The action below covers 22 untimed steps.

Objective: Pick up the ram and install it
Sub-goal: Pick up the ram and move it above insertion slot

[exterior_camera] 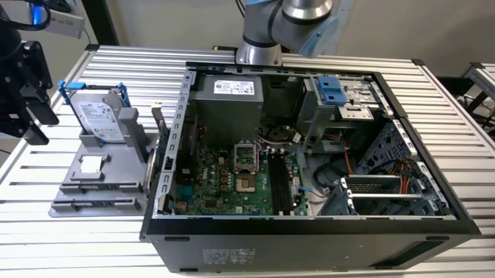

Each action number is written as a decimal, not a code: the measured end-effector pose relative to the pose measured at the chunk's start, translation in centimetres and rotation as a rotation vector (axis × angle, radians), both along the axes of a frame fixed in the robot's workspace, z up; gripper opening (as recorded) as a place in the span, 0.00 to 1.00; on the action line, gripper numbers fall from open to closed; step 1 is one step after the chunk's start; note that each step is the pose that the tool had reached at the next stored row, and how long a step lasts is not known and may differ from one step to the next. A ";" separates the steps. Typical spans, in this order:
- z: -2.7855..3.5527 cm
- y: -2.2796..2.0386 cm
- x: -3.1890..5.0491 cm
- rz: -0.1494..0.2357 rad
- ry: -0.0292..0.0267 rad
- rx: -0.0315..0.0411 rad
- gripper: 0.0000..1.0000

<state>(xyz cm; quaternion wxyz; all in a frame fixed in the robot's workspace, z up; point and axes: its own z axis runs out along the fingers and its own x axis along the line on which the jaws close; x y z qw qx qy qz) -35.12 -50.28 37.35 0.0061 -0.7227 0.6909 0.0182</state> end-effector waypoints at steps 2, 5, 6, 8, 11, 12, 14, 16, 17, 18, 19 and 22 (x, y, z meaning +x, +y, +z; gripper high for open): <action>-0.34 0.03 0.00 0.000 0.0001 -0.0009 1.00; -0.86 0.06 0.00 -0.001 0.0001 -0.0025 1.00; -0.99 0.07 0.00 -0.001 0.0001 -0.0037 1.00; -1.25 0.11 0.00 -0.001 0.0002 -0.0083 1.00; -1.71 0.14 0.00 -0.001 0.0000 -0.0099 1.00; -1.83 0.15 0.00 -0.001 0.0000 -0.0100 1.00; -2.07 0.16 0.00 -0.001 0.0000 -0.0099 1.00; -2.28 0.16 0.00 -0.002 0.0000 -0.0099 1.00; -2.39 0.16 0.00 -0.002 0.0000 -0.0099 1.00; -2.48 0.16 0.00 -0.002 -0.0001 -0.0099 1.00; -2.56 0.16 0.00 -0.002 0.0000 -0.0096 1.00; -2.81 0.16 0.00 -0.002 0.0001 -0.0092 1.00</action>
